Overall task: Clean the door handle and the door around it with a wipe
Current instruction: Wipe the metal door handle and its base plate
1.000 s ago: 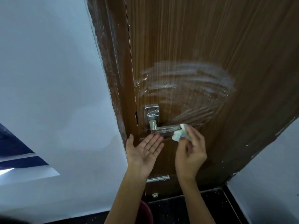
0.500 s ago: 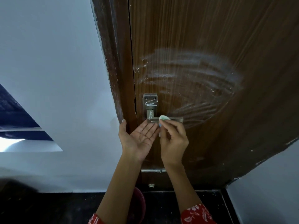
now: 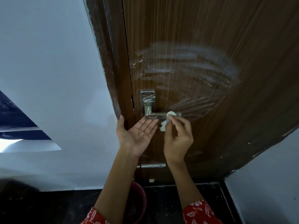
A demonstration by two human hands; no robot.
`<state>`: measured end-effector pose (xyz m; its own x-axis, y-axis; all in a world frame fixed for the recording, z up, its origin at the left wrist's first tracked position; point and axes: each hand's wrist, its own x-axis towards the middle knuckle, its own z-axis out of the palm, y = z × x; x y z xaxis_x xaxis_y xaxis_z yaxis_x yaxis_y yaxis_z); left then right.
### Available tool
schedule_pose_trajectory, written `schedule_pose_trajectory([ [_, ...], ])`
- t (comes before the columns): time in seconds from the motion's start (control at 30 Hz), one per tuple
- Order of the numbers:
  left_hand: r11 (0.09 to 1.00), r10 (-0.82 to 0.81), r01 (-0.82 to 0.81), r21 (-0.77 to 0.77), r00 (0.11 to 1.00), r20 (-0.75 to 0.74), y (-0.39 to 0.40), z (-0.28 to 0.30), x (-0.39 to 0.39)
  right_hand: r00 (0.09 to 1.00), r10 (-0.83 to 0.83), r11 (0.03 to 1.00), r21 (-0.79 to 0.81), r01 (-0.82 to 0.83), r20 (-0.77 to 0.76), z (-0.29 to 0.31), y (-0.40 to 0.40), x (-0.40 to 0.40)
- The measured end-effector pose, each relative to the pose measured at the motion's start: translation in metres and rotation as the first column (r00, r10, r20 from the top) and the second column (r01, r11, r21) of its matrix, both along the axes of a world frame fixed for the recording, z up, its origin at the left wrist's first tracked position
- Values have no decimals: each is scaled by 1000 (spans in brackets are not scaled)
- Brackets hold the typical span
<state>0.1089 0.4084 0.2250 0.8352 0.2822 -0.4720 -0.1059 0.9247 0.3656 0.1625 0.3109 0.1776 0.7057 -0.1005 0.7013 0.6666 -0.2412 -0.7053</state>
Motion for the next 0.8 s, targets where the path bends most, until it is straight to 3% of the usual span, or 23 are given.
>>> schedule_pose_trajectory([
  [0.07, 1000, -2, 2, 2, 1000, -12, 2, 0, 2, 1000, -19, 1000, -17, 19, 3, 6, 5, -1],
  [0.23, 999, -31, 32, 16, 997, -65, 4, -1, 5, 991, 125, 964, -240, -111, 44, 1, 19, -14],
  [0.4, 999, -33, 33, 7, 998, -46, 3, 1, 2, 1000, -5, 996, -86, 5, 2, 3, 7, -8],
  [0.57, 996, -82, 84, 22, 994, -79, 7, -1, 1, 989, 143, 956, -264, -128, 39, 6, 27, -20],
  [0.7, 996, -72, 75, 40, 994, -77, 10, 0, -1, 1000, 21, 991, -135, -19, 16, 7, 16, -16],
  [0.8, 995, -84, 87, 38, 993, -86, 12, -2, -1, 997, 78, 979, -185, -79, -13, 14, 29, -23],
])
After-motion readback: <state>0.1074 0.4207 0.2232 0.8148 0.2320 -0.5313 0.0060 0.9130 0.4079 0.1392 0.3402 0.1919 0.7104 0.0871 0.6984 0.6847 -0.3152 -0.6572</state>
